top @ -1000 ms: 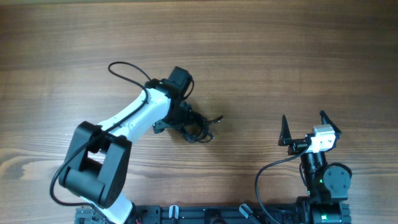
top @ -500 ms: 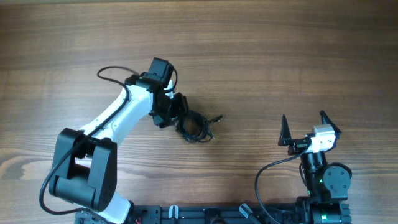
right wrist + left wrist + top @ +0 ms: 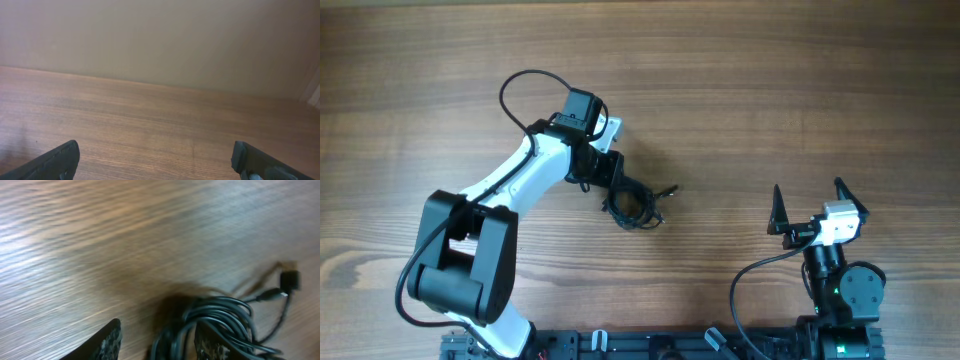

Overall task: Untangle cables
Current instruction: 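Lift the cable bundle with the left gripper and pull it left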

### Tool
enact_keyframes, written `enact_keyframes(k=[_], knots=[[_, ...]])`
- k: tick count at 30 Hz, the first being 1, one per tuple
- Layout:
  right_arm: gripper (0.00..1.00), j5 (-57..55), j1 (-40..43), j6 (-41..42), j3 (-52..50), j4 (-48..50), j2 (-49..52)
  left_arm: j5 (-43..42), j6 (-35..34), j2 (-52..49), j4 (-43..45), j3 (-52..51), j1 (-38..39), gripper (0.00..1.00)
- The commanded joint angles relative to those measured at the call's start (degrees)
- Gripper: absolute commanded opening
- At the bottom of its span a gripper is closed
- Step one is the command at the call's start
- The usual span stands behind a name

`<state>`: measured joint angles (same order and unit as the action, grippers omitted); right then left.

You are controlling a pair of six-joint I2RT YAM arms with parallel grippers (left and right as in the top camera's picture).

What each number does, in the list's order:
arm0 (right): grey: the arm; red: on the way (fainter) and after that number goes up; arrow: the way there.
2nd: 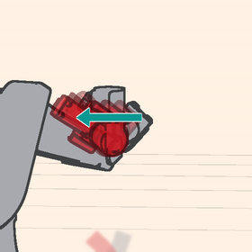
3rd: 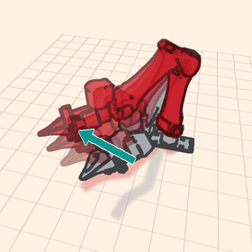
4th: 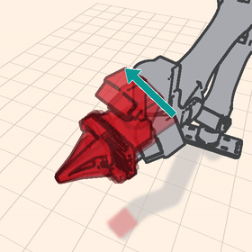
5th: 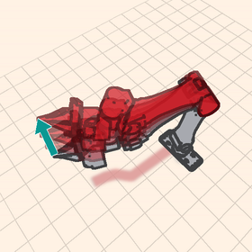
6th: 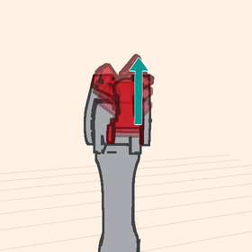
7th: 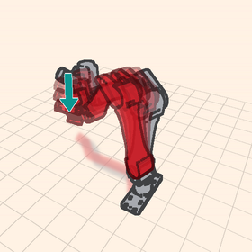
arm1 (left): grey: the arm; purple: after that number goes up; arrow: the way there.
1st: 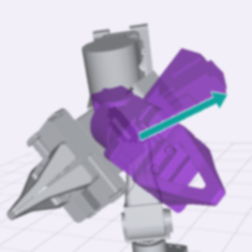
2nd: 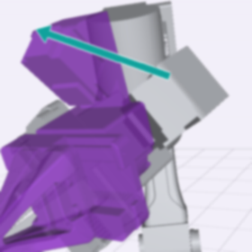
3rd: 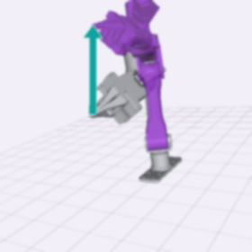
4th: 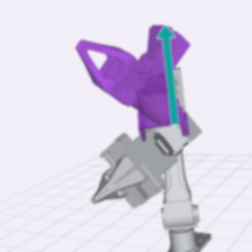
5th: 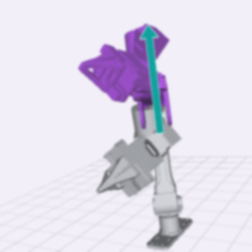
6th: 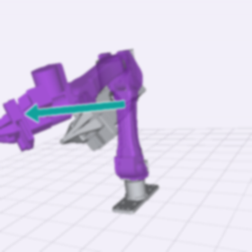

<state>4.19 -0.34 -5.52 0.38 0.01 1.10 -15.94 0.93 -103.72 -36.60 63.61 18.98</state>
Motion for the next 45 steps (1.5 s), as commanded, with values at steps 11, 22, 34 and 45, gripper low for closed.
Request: enact_keyframes(k=[11,22,34,45], knots=[[1.00,-0.8,-0.1,-0.5,-0.1,0.1,-0.7,-4.0,1.2,-3.0,1.9,0.0,-0.3,0.27],[1.00,-0.8,-0.1,-0.5,-0.1,0.1,-0.7,-3.5,0.9,-6.7,2.0,0.0,3.0,0.04],[1.00,-0.8,-0.1,-0.5,-0.1,0.1,-0.7,-4.0,-5.9,11.2,-1.2,0.4,-3.1,0.04],[1.00,16.5,-0.1,-0.1,-0.1,3.8,-0.7,-6.6,-0.8,19.8,-4.2,0.4,-3.1,0.04]])
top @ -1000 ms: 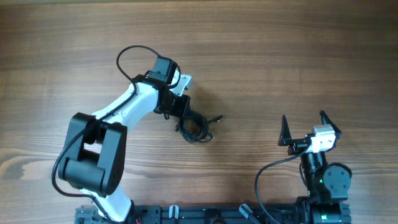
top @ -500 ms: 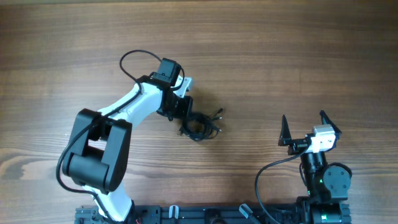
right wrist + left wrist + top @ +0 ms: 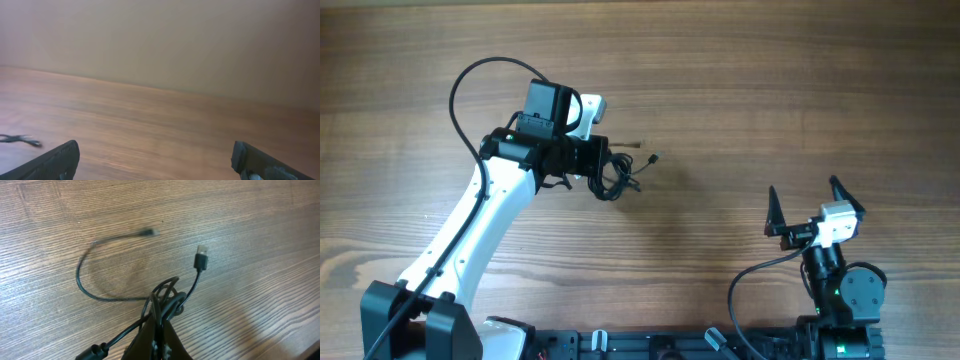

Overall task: Untangle cables
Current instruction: 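Lift the cable bundle with the left gripper and pull it left, then move the right gripper toward the bundle and grasp a cable strand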

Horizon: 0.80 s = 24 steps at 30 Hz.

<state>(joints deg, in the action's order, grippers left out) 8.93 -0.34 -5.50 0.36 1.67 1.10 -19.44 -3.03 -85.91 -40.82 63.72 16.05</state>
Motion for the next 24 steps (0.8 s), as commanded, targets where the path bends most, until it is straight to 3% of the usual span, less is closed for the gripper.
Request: enact_keyframes(k=[1,3,7,12,19,24], knots=[[1.00,16.4,-0.1,-0.1,-0.1,3.0,-0.7,-4.8,4.6,2.1,0.0,0.3,-0.2,0.04],[1.00,21.7,-0.1,4.2,-0.1,3.4,-0.7,-8.3,6.1,2.3,0.0,0.3,-0.2,0.04],[1.00,21.6,-0.1,22.4,0.0,3.4,-0.7,-14.5,7.4,2.4,0.0,0.3,-0.2,0.04],[1.00,22.1,-0.1,34.1,0.7,5.7,0.8,-21.1,7.3,2.4,0.1,0.3,-0.2,0.04],[1.00,26.4,-0.1,33.9,4.7,11.4,11.3,-25.6,7.3,2.4,0.3,0.3,-0.2,0.04],[1.00,35.5,-0.1,25.8,16.1,12.2,30.9,-29.1,7.3,2.4,0.8,0.3,-0.2,0.04]])
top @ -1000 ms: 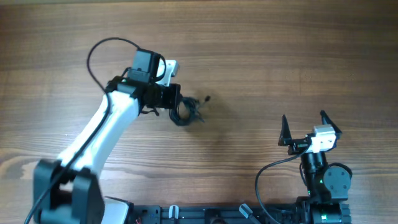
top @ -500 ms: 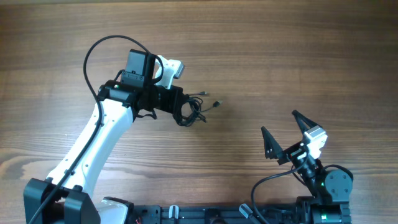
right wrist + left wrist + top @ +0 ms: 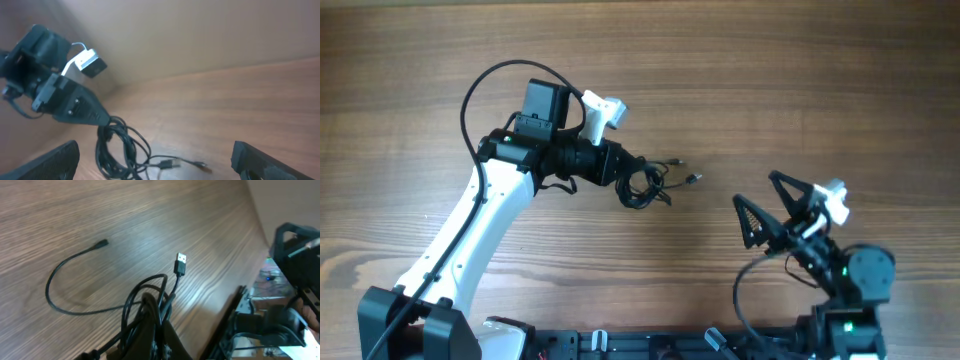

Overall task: Untangle cables
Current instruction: 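Move the right gripper toward the bundle and grasp a cable strand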

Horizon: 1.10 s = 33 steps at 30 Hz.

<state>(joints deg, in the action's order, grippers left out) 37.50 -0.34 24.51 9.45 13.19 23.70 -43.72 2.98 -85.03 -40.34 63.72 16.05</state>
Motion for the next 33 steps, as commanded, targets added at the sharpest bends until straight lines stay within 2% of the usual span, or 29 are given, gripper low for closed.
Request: enact_keyframes(k=[1,3,6,8,10,11,13,14,19,23,27,32,33], knots=[[1.00,9.1,-0.1,-4.2,10.3,0.6,12.7,-5.8,1.3,1.5,0.3,0.3,-0.2,0.04],[1.00,14.4,-0.1,-3.9,16.4,0.9,21.1,-6.8,1.1,1.5,0.3,0.3,-0.2,0.04],[1.00,21.6,-0.1,1.0,22.8,3.4,32.2,-7.5,0.2,1.5,0.3,0.3,-0.2,0.04],[1.00,24.5,-0.1,11.6,23.3,10.6,39.6,-7.5,-2.3,1.5,0.3,0.3,-0.2,0.04],[1.00,25.0,-0.3,20.6,23.3,10.4,46.4,-7.5,-4.6,1.5,0.9,0.3,-0.2,0.04],[1.00,27.1,-0.5,20.7,23.3,11.7,48.7,-7.5,-5.7,1.5,1.2,0.3,-0.2,0.04],[0.95,36.7,-1.2,15.5,23.3,17.2,53.3,-7.6,-8.5,1.5,1.8,0.3,-0.2,0.04],[0.87,41.5,-2.3,10.9,23.3,19.7,56.3,-8.4,-10.1,1.5,2.3,0.3,-0.2,0.04],[0.66,44.0,-8.1,-1.4,23.3,20.7,63.2,-15.0,-12.9,1.5,2.4,0.3,-0.2,0.04],[0.71,39.8,-11.2,-4.0,23.3,20.7,63.8,-16.9,-14.4,1.5,2.4,0.3,-0.2,0.04],[0.71,36.2,-11.8,-6.8,23.3,20.6,63.8,-18.2,-15.5,1.5,2.4,0.3,-0.2,0.04],[1.00,34.9,-11.0,-6.2,23.3,21.5,63.8,-17.9,-15.5,1.5,2.4,0.3,-0.2,0.04],[1.00,35.5,-9.5,-4.4,23.3,21.5,63.8,-17.7,-15.5,1.5,2.4,0.3,-0.2,0.04]])
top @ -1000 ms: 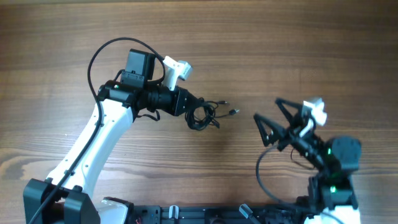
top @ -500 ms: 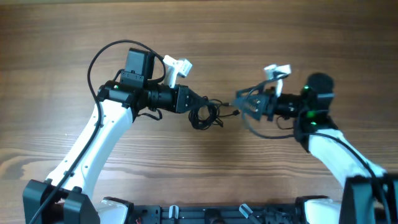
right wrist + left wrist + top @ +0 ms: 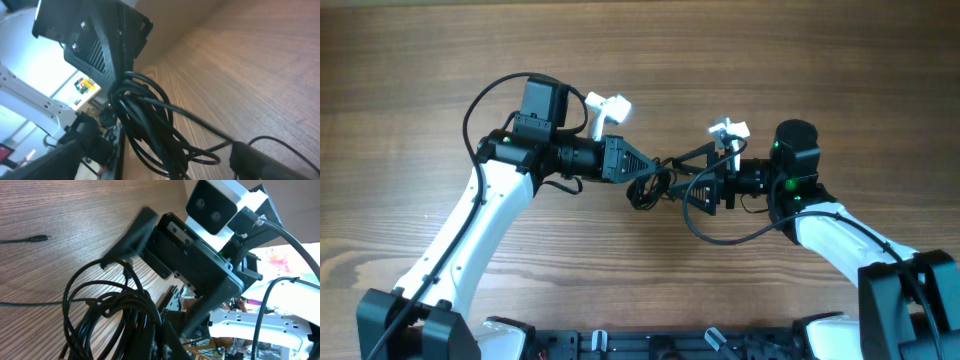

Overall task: Untangle cables
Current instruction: 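Move the right gripper toward the bundle and grasp a cable strand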

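A tangled bundle of black cables (image 3: 646, 190) hangs at the table's middle, with my left gripper (image 3: 642, 173) shut on its top. In the left wrist view the coils (image 3: 107, 310) spread out from my shut left gripper (image 3: 159, 342), and one thin cable end (image 3: 31, 239) lies on the wood. My right gripper (image 3: 682, 182) faces the bundle from the right, open, its fingers either side of the coils' right edge. From the right wrist the bundle (image 3: 150, 125) hangs just ahead of my right gripper (image 3: 161, 169); whether a finger touches a cable cannot be told.
The wooden table (image 3: 840, 70) stretches around both arms. The right arm's own black wire (image 3: 720, 232) loops under its wrist. A dark rail (image 3: 650, 345) runs along the table's near edge.
My right arm has gone from its base at the lower right to the middle, and its open gripper now stands at the bundle. The left gripper still holds the bundle in nearly the same spot.
First my left gripper was open over the bundle lying on the table, the right arm parked. Then it was shut on the bundle, held up farther left. Later the bundle was back toward the middle and the right gripper had turned to it; now the two grippers meet there.
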### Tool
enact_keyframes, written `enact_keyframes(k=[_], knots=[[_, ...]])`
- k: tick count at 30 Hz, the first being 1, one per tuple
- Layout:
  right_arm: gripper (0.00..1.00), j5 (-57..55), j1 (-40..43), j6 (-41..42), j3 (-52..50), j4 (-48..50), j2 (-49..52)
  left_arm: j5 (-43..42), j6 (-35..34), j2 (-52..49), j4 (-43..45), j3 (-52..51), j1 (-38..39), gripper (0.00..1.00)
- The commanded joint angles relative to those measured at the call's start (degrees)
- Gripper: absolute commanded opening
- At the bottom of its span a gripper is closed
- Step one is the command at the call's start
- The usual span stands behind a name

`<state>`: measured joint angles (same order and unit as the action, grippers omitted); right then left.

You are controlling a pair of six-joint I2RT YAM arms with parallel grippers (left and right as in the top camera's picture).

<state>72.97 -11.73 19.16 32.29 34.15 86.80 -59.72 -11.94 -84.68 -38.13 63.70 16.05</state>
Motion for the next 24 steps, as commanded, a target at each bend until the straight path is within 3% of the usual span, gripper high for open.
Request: enact_keyframes(k=[1,5,6,13,19,22,24], knots=[[1.00,1.2,3.0,2.1,0.4,0.7,0.7,-1.7,-0.6,1.2,0.2,0.3,-0.2,0.04],[0.95,6.6,7.8,1.6,0.4,2.7,0.7,-1.8,-3.5,1.2,0.2,0.3,-0.5,0.04],[0.95,6.6,7.8,-2.1,0.4,2.6,0.8,-1.8,-5.0,1.2,0.2,0.3,-0.5,0.04],[0.89,2.5,3.1,-6.5,0.4,2.6,1.1,-5.2,-5.5,1.2,0.2,0.3,-0.5,0.04],[0.78,1.5,0.8,-10.2,0.4,2.3,1.2,-6.1,-5.5,1.2,0.3,0.3,-0.5,0.04],[0.60,1.4,0.7,-10.1,0.4,2.3,1.4,-6.1,-5.5,1.2,0.2,0.3,-0.5,0.04],[0.39,1.4,0.7,-10.0,0.4,2.3,1.4,-6.1,-5.5,1.2,0.2,0.3,-0.5,0.04]])
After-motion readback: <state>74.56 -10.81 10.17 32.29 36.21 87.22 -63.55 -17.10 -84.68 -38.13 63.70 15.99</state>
